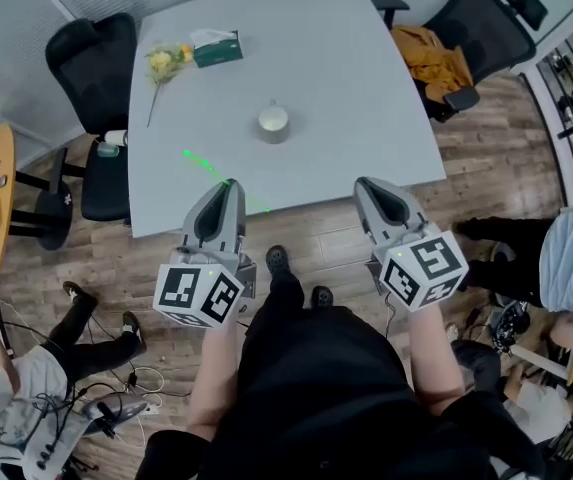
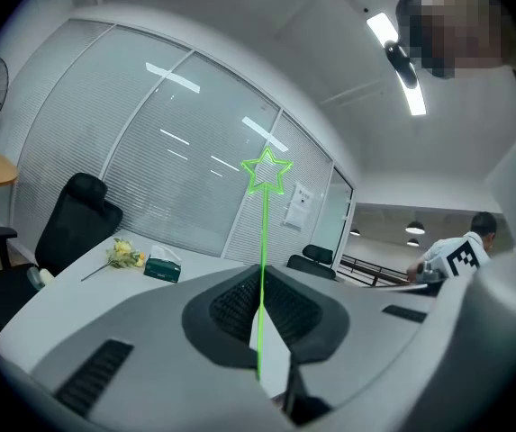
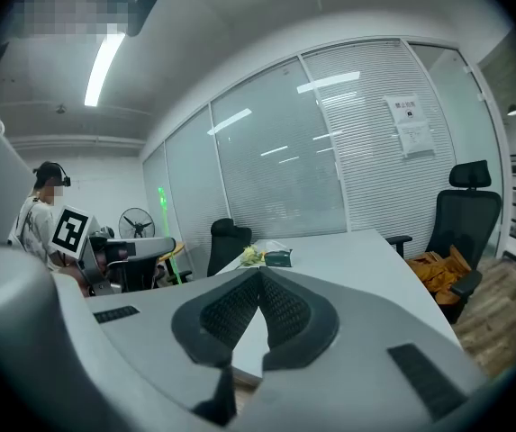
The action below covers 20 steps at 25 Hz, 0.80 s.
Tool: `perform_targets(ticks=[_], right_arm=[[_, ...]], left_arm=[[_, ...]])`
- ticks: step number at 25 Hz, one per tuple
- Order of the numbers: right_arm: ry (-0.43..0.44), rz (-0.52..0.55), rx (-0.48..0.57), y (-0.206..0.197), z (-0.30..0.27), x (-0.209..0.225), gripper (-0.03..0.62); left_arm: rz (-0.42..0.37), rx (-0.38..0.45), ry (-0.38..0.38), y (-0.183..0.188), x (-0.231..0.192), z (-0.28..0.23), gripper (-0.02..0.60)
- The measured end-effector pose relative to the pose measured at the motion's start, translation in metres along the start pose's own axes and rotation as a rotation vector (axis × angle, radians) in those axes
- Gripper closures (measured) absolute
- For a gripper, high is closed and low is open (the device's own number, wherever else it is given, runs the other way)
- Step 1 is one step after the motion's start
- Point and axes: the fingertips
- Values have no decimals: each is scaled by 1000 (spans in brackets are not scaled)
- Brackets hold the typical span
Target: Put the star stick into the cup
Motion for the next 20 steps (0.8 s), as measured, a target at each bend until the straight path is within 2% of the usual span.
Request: perform_targets(ticks=[11, 20], right_arm=[[-50, -13, -2, 12, -52, -8, 585], [-104, -41, -5, 10, -69, -8, 585]], left_arm=[[23, -3, -48, 13, -55, -29, 574], [45, -27, -106, 10, -74, -51, 574]])
Point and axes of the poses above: the fingertips, and each gripper's own axes: z backward along the fingers, x to its right, y out of its top
